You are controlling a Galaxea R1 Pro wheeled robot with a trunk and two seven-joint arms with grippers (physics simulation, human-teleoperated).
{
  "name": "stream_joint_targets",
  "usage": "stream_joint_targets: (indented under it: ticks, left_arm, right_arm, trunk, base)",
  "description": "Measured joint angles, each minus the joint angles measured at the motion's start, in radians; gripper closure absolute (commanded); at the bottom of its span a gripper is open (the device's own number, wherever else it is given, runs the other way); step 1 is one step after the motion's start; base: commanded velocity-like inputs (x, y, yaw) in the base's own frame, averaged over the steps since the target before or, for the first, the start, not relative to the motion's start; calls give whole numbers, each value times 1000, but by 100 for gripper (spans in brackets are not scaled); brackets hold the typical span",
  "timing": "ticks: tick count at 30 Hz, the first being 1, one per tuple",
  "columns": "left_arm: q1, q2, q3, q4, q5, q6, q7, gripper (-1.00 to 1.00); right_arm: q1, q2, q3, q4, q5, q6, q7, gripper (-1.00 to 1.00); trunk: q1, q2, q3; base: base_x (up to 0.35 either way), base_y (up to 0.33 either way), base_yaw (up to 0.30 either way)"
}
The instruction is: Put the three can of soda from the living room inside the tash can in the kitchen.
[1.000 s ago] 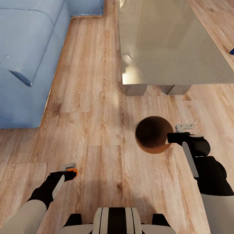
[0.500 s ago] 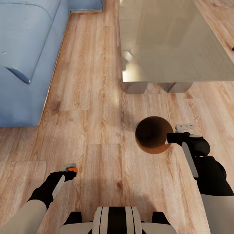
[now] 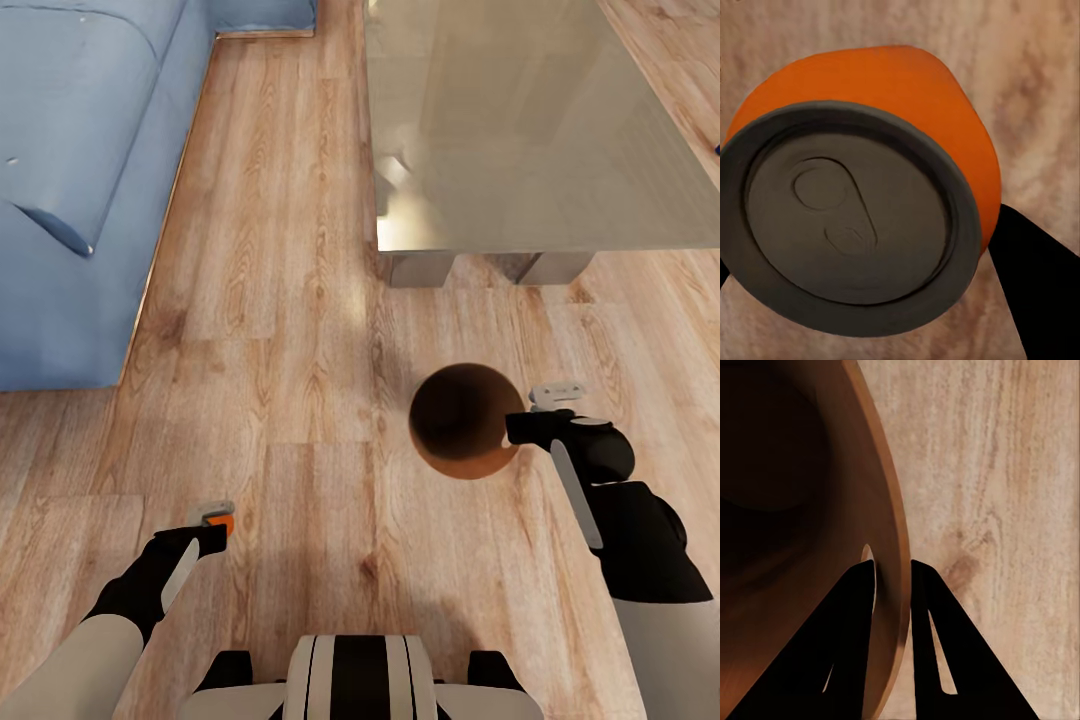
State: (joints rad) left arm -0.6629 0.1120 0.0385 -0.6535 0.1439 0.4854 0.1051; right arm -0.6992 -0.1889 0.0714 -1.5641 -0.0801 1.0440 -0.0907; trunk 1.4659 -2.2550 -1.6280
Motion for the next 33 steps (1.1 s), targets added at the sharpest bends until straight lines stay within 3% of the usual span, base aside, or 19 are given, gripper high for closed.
stream_joint_targets:
  ticks: [3,7,20,33]
  left_arm:
    - [0,0,-1,0,0,-1,0,100]
    - [0,0,-1,0,-1,0,0,100]
    - [-1,0,-3,-1,-1,1,-1,100]
    - [-1,0,-3,-11,1,1,-36,100]
  right_arm:
    - [0,0,8,1,-11,-1,1,100]
    - [0,0,10,3,4,-1,0,100]
    - [2,1,11,35,-2,-2,0,100]
    - [14,22,10,70,-5,-4,2,100]
  trunk:
    - [0,0,0]
    - [-15,28,12]
    - [-65,119,53]
    - [-115,210,94]
  base:
    - [0,0,0]
    - [0,0,0]
    - [0,0,0]
    - [0,0,0]
